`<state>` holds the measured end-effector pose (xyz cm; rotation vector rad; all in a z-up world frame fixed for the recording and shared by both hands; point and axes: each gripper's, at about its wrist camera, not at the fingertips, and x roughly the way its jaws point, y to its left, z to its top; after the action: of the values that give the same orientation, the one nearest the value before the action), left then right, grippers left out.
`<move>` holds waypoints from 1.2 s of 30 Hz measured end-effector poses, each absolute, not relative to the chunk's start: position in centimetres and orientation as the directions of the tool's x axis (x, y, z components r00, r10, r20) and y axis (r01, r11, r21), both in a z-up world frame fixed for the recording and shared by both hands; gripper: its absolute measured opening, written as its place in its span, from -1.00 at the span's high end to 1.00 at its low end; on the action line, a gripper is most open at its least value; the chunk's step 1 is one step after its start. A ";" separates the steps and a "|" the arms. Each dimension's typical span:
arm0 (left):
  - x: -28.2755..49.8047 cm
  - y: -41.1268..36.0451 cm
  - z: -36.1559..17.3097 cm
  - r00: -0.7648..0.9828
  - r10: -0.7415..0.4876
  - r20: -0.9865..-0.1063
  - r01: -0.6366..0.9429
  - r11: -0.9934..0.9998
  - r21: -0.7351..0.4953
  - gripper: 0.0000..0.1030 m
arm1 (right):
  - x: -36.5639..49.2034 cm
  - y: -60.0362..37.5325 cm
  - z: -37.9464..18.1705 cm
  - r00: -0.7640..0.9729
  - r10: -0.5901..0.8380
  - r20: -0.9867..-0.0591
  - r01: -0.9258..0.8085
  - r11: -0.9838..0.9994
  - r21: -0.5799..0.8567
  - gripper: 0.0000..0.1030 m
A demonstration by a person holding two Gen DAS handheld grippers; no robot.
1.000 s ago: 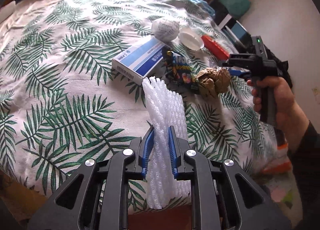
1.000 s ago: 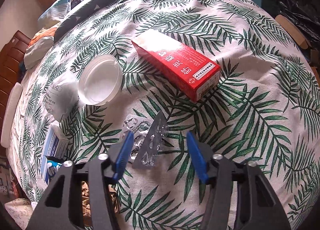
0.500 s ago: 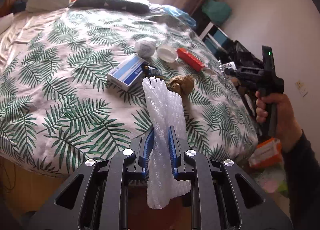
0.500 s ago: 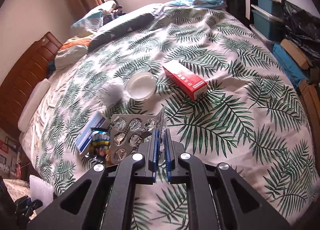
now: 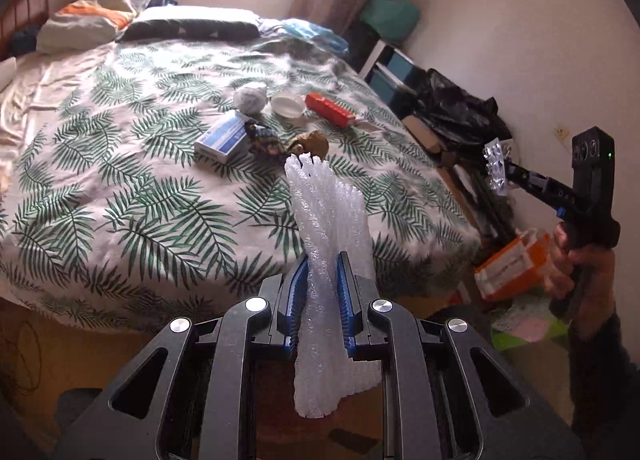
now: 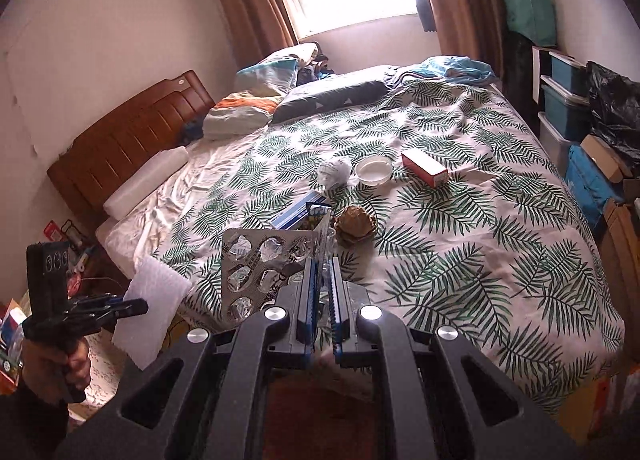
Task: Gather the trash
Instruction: 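Carry foam net and blister pack over the red bucket and release both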
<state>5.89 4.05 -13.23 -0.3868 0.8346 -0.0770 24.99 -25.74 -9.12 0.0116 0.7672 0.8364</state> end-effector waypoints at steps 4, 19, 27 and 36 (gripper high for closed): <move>3.9 3.2 -14.2 0.640 -0.238 -0.731 -0.068 0.929 -0.363 0.66 | 21.1 -25.3 -10.4 0.378 0.659 -0.650 -0.709 0.658 0.254 0.87; 3.0 1.4 -25.2 0.412 -0.233 -0.881 -0.144 0.938 -0.316 0.66 | 15.9 -21.7 -22.3 0.142 0.526 -0.839 -0.772 0.589 0.238 0.87; 4.2 0.8 -32.3 0.253 -0.226 -0.941 -0.170 0.947 -0.273 0.66 | 16.2 -20.0 -27.3 0.034 0.425 -0.905 -0.793 0.563 0.235 0.87; 6.0 0.1 -37.8 0.125 -0.245 -0.962 -0.160 0.951 -0.263 0.66 | 16.1 -17.0 -33.4 -0.039 0.235 -0.971 -0.867 0.475 0.150 0.87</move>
<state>6.01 0.14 -37.81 -0.3365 1.4529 -0.0634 16.09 -17.01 -33.40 -0.6258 1.3167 0.9884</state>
